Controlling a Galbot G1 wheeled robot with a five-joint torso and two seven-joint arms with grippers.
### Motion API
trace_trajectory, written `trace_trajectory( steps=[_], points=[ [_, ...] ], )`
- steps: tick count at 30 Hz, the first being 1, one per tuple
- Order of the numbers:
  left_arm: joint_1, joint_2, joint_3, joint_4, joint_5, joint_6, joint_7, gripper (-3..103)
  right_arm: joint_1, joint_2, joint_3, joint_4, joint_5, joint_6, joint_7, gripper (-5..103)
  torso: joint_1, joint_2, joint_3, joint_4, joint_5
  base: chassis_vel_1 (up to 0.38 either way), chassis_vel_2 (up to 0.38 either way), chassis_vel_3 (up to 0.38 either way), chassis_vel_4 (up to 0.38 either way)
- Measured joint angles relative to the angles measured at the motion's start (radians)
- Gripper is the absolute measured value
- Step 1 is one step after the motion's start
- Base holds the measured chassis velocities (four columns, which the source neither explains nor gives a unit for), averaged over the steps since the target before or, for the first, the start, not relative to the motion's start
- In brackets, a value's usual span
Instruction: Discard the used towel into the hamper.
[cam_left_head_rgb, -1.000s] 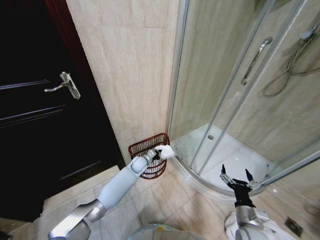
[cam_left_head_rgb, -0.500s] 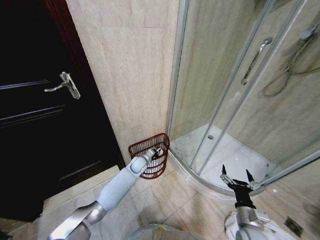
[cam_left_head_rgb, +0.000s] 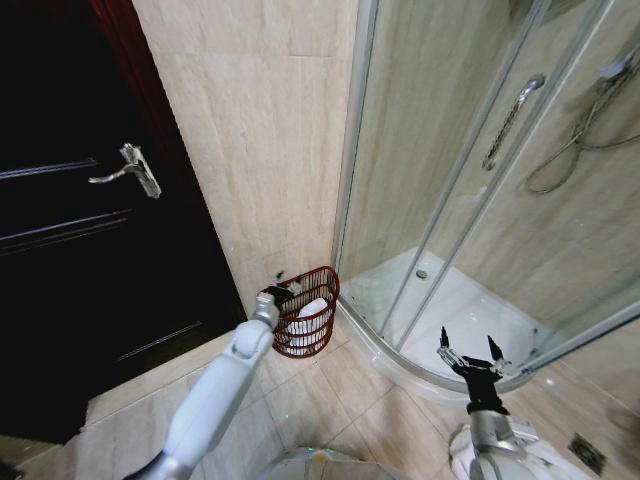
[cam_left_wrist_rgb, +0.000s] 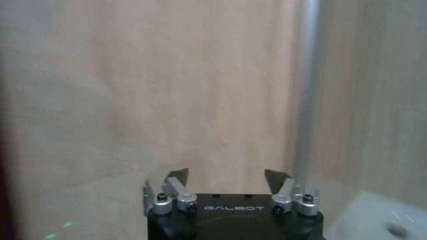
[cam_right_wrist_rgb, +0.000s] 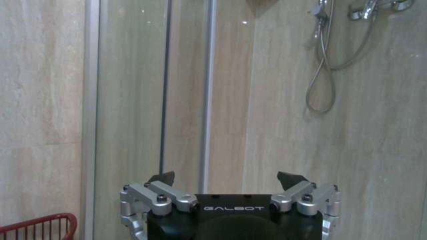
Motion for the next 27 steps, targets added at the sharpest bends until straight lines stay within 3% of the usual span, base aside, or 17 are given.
trace_trajectory(
  steps=[1,4,7,11,13,16,21,27],
  points=[
    [0.000,0.000,0.000,0.000,0.000,0.000,0.000,77,0.000,0.000,0.000,0.000,0.000,0.000,0.000,100,0.000,0.000,0.000,0.0000,0.0000,0.000,0.000,0.000,0.000],
    [0.108,-0.008,-0.095,-0.096,-0.020,-0.023,0.027,93,-0.011,-0.013,0.011,0.019,0.020,-0.012,-0.007,100,0.000,0.000,0.000,-0.0003,0.0000,0.000,0.000,0.000,0.000],
    [0.184,-0.015,-0.156,-0.142,-0.034,-0.051,0.058,99,-0.017,-0.024,0.016,0.035,0.045,-0.029,-0.015,100,0.000,0.000,0.000,-0.0001,0.0000,0.000,0.000,0.000,0.000],
    [0.261,-0.016,-0.208,-0.172,-0.058,-0.093,0.088,100,-0.019,-0.034,0.016,0.043,0.053,-0.039,-0.028,100,0.000,0.000,0.000,-0.0001,-0.0003,0.000,0.000,0.000,0.000],
    [0.326,-0.019,-0.258,-0.204,-0.081,-0.143,0.107,100,-0.021,-0.039,0.015,0.054,0.051,-0.041,-0.048,100,0.000,0.000,0.000,-0.0001,0.0000,0.000,0.000,0.000,0.000],
    [0.375,-0.023,-0.289,-0.244,-0.108,-0.157,0.108,100,-0.022,-0.035,0.012,0.069,0.045,-0.043,-0.064,100,0.000,0.000,0.000,-0.0002,-0.0001,0.000,0.000,0.000,0.000],
    [0.453,-0.020,-0.317,-0.318,-0.155,-0.134,0.109,100,-0.030,-0.005,0.007,0.100,0.019,-0.043,-0.075,100,0.000,0.000,0.000,-0.0001,0.0000,0.000,0.000,0.000,0.000],
    [0.480,-0.012,-0.308,-0.341,-0.137,-0.125,0.105,100,-0.053,-0.001,-0.005,0.128,-0.007,-0.031,-0.080,100,0.000,0.000,0.000,-0.0002,-0.0001,0.000,0.000,0.000,0.000]
  ],
)
